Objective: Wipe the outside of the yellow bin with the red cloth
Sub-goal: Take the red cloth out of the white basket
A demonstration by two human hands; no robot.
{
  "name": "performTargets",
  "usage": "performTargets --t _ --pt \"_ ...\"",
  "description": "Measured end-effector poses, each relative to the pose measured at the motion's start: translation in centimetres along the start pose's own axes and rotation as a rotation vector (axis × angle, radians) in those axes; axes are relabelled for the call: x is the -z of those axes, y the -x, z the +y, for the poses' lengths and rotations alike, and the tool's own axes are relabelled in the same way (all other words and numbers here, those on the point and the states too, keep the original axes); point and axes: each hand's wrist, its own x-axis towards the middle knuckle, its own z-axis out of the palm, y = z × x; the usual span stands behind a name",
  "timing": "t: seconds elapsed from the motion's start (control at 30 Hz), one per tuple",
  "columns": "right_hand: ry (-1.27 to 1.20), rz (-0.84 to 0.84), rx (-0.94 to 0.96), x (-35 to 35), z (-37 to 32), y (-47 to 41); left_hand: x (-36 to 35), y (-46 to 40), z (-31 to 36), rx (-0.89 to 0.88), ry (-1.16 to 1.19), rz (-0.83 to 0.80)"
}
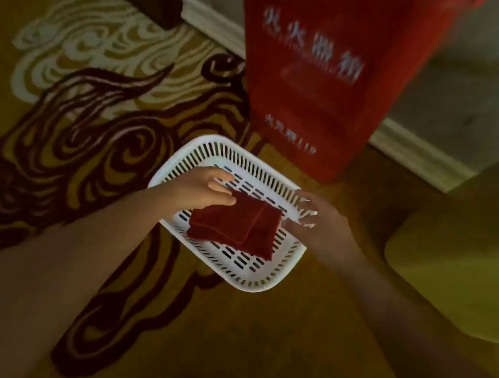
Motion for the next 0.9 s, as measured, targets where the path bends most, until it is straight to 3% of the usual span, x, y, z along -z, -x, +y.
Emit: performTargets --t 0.1,0.2,0.37,0.6,0.9 --pt "0.065 0.018 0.059 -4.1 3.6 -3.2 -2.2 -4.0 -4.7 -0.023 -0.009 0.028" --pt "0.089 0.019 0.096 -7.4 5.2 -5.5 -3.0 -6.3 -8.9 0.0 0.128 0.021" --pt "0.16 0.0 0.122 -9.2 4.9 -7.0 -1.2 -7.0 -10.3 0.052 0.094 0.053" --pt "0.583 0.026 0.217 -10.4 5.8 -11.1 -3.2 -11.2 -10.9 -0.338 -0.472 0.25" --pt "0.74 0.105 0.235 -12.7 6.8 -11.9 -4.5 -13.5 -12.1 -0.409 -0.657 0.385"
